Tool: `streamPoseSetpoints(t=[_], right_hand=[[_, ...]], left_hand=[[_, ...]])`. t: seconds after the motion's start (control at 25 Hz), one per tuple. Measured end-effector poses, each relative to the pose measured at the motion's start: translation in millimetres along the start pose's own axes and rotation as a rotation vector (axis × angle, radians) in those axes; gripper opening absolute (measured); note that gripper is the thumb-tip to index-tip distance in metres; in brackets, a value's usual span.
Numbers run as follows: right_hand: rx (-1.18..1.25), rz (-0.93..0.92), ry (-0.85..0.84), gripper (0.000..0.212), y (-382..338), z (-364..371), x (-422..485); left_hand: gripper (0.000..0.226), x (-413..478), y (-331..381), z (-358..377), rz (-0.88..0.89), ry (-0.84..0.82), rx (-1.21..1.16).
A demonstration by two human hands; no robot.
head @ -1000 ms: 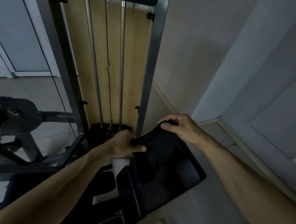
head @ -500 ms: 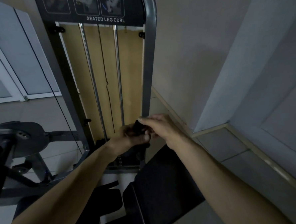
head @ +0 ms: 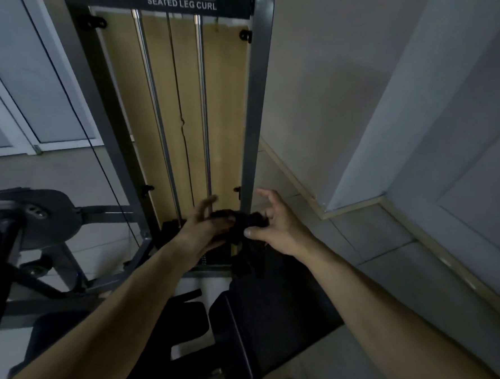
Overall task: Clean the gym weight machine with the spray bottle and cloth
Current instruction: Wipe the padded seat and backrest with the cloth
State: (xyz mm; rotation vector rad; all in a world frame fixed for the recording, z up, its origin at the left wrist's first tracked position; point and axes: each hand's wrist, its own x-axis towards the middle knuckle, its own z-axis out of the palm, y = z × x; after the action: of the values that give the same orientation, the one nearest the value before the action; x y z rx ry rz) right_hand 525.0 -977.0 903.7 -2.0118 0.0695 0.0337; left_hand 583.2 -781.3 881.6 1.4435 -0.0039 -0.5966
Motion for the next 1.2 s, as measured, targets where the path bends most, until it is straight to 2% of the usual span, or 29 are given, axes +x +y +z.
streamPoseSetpoints(t=[0.08, 0.16, 0.24, 0.32, 0.36, 0.44, 0.56, 0.64, 0.68, 0.72, 0.76, 0.84, 0.88, 0.92, 0.96, 1.0, 1.04, 1.12, 1.2], right_hand=[[-0.145, 0.016, -0.084, 0.087, 5.6, 2.9, -4.7], [-0.184, 0.046, -0.170, 0.082, 6.9, 4.8, -10.1], [-0.212, 0.034, -0.144, 0.060, 6.3, 2.7, -15.8], [-0.315, -0.005, -0.018, 0.033, 10.2, -1.2, -20.9], [-0.348, -0.017, 0.021, 0.024, 15.1, -4.1, -23.4], [-0.299, 0.000, 0.067, 0.018, 26.2, -10.4, -28.4], [-0.024, 0.129, 0.047, 0.018, 43.8, -23.5, -36.2], [0.298, 0.249, 0.063, 0.010, 56.0, -27.8, -45.3], [0.542, 0.341, 0.077, 0.012, 64.5, -29.5, -49.8], [0.749, 0.433, 0.094, 0.029, 73.9, -31.3, -54.0], [0.885, 0.464, 0.120, 0.041, 82.8, -32.9, -57.3], [0.941, 0.417, 0.253, 0.043, 104.5, -45.5, -57.3], [0.850, 0.409, 0.368, 0.039, 114.2, -57.4, -56.3], [0.685, 0.417, 0.485, 0.040, 126.1, -73.3, -57.2], [0.466, 0.405, 0.561, 0.047, 138.0, -87.6, -61.3], [0.245, 0.369, 0.560, 0.058, 152.4, -99.1, -67.2], [0.024, 0.326, 0.491, 0.068, 170.7, -107.3, -72.9], [-0.266, 0.234, 0.249, 0.067, 207.3, -106.5, -84.4], [-0.308, 0.153, 0.093, 0.061, 236.1, -96.2, -89.0]], left_hand=[[0.078, 3.5, -16.2, -0.6, 0.104, -0.187, 0.307], [0.068, 8.4, -28.7, 5.2, 0.247, -0.219, 0.715], [0.058, 14.4, -38.8, 8.9, 0.388, -0.063, 0.992], [0.047, 13.1, -44.7, 14.0, 0.502, 0.137, 1.201], [0.043, 11.8, -45.7, 17.4, 0.516, 0.184, 1.271], [0.036, 10.2, -41.2, 25.7, 0.533, 0.147, 1.285], [0.025, 10.8, -37.3, 46.6, 0.498, 0.020, 0.957], [0.022, 12.7, -42.3, 66.5, 0.517, 0.070, 0.715], [0.020, 14.3, -46.2, 79.2, 0.543, 0.107, 0.621], [0.018, 16.4, -49.4, 93.5, 0.574, 0.118, 0.569], [0.019, 17.9, -52.2, 106.5, 0.598, 0.076, 0.565], [0.030, 21.4, -60.6, 133.7, 0.573, -0.193, 0.671], [0.040, 27.1, -68.4, 144.9, 0.522, -0.329, 0.741], [0.048, 37.5, -80.7, 152.9, 0.441, -0.390, 0.773], [0.052, 47.5, -94.6, 153.4, 0.354, -0.366, 0.769], [0.052, 58.1, -108.5, 152.1, 0.244, -0.277, 0.730], [0.049, 69.1, -121.5, 151.8, 0.137, -0.151, 0.686], [0.042, 88.7, -142.7, 151.8, -0.009, 0.076, 0.673], [0.046, 101.0, -157.3, 156.7, -0.089, 0.158, 0.613]])
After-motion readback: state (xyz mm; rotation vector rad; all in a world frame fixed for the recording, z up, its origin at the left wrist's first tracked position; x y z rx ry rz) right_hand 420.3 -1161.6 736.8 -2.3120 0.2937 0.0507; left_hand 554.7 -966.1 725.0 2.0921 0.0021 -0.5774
